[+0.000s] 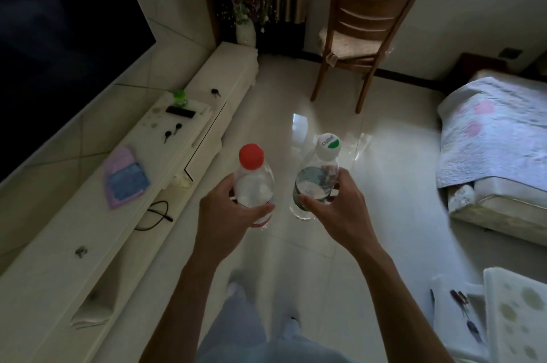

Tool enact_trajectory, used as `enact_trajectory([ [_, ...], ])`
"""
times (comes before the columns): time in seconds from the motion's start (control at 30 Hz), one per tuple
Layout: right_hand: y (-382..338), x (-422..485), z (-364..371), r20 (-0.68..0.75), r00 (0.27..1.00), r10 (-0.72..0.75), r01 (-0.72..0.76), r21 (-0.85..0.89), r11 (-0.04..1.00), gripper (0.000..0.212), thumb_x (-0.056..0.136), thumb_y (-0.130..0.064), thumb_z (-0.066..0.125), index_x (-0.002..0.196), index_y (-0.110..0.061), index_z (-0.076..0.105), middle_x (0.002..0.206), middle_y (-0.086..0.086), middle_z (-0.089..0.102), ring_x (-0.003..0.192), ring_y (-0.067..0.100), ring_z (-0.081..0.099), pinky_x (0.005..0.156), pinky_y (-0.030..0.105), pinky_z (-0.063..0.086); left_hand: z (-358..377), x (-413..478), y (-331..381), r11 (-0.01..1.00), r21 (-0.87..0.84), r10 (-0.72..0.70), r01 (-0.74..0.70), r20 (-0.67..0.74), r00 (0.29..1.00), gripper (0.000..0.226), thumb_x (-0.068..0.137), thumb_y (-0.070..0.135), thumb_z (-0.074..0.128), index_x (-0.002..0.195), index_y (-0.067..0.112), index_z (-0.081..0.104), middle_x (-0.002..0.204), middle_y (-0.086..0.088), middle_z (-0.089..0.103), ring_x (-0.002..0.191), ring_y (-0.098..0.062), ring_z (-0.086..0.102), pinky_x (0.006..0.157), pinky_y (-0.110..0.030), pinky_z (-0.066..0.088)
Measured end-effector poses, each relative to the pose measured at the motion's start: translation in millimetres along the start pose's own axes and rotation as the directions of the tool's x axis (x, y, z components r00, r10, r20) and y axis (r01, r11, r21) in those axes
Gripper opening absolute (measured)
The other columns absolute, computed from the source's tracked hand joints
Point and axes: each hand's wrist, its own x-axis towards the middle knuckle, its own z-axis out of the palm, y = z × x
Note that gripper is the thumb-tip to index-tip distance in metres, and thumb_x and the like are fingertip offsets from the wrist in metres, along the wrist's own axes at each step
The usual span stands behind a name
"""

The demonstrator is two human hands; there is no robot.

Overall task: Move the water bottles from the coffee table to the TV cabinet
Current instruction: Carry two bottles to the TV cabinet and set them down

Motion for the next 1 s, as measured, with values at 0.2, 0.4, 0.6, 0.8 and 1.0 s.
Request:
enact_trajectory([
  [0.2,4.0,70.9,19.4,0.029,0.999,0.033,-0.033,-0.008,0.999,0.071,0.073,-0.038,0.082,0.13,-0.016,0.046,0.125,0.004,0.06,0.102,0.012,0.059,0.083,0.022,0.051,4.4,71.7,-5.3,1.0,0.023,-0.018,0.017,0.007,1.0,0.066,0.057,0.038,0.086,0.116,0.017,0.063,0.101,0.006,0.07,0.09,-0.01,0.067,0.075,-0.02,0.055],
  [0.4,-10.2,160.4,40.2,0.011,0.999,0.052,-0.052,-0.044,0.998,0.072,0.073,-0.037,0.082,0.131,-0.014,0.046,0.126,0.004,0.06,0.103,0.012,0.058,0.085,0.024,0.051,3.1,170.6,-10.4,1.0,0.019,0.0,-0.001,0.022,1.0,0.066,0.058,0.038,0.086,0.116,0.018,0.063,0.102,0.007,0.07,0.092,-0.011,0.067,0.075,-0.019,0.055],
  [0.6,-35.0,254.4,57.6,-0.039,0.997,0.069,-0.072,-0.07,0.995,0.075,0.072,-0.038,0.084,0.132,-0.014,0.047,0.124,0.002,0.061,0.103,0.015,0.062,0.086,0.032,0.058,-4.9,275.1,-2.2,1.0,-0.009,0.026,-0.025,0.065,0.998,0.068,0.058,0.034,0.088,0.119,0.017,0.061,0.105,0.006,0.069,0.093,-0.011,0.065,0.075,-0.018,0.054],
  [0.8,-51.8,330.1,77.0,-0.049,0.997,0.058,-0.061,-0.062,0.996,0.075,0.071,-0.039,0.084,0.131,-0.016,0.046,0.123,0.001,0.061,0.103,0.014,0.063,0.086,0.031,0.058,-9.1,352.6,3.1,0.999,-0.026,0.048,-0.047,0.073,0.996,0.066,0.058,0.034,0.088,0.116,0.02,0.061,0.102,0.008,0.068,0.09,-0.008,0.064,0.07,-0.009,0.049],
  [1.0,-58.9,394.6,86.0,-0.042,0.998,0.043,-0.045,-0.053,0.998,0.075,0.072,-0.036,0.084,0.133,-0.014,0.045,0.126,0.003,0.06,0.105,0.012,0.059,0.083,0.022,0.052,-0.6,412.8,1.9,0.998,-0.068,0.007,-0.001,0.084,0.996,0.069,0.056,0.039,0.086,0.118,0.02,0.062,0.102,0.008,0.07,0.092,-0.009,0.066,0.076,-0.023,0.057],
])
